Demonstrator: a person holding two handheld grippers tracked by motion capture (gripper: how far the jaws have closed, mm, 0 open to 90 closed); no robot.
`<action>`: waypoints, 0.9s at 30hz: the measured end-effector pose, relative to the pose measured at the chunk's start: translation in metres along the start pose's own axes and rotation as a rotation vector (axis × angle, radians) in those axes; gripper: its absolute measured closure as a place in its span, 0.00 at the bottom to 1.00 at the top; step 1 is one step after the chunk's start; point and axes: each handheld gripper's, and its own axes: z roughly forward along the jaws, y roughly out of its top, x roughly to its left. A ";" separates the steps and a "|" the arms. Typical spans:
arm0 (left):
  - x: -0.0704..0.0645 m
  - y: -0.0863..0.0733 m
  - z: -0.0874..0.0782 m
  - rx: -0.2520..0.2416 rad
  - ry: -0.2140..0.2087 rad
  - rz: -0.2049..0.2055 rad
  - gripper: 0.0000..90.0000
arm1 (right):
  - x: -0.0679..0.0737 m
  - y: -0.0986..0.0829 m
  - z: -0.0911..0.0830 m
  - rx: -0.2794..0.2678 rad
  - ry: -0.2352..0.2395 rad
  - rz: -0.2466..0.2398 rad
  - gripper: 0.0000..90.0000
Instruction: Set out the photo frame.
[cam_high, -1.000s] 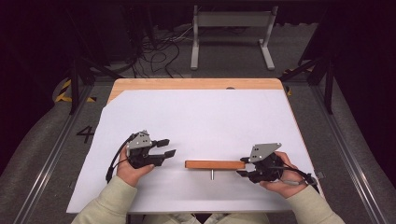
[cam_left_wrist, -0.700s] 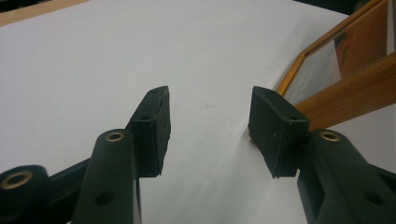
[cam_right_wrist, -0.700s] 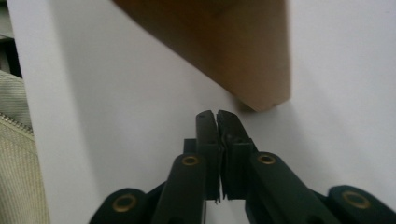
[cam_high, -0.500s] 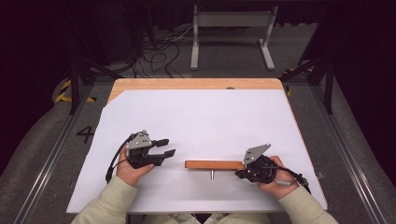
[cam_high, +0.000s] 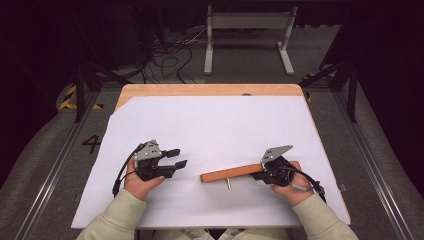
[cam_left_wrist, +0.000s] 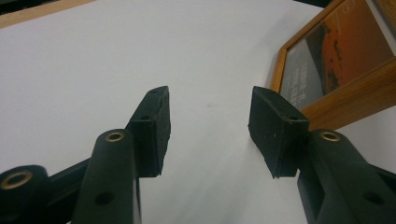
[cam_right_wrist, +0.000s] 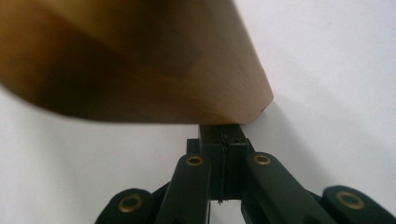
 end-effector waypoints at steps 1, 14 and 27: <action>0.000 0.000 0.000 0.000 0.001 -0.001 0.55 | -0.003 0.002 0.001 -0.004 -0.003 0.008 1.00; 0.001 -0.003 -0.007 -0.008 0.023 -0.018 0.54 | -0.023 0.027 0.017 -0.039 -0.042 0.058 1.00; 0.002 -0.005 -0.009 -0.003 0.032 -0.036 0.52 | -0.036 0.054 0.039 -0.043 -0.036 0.071 1.00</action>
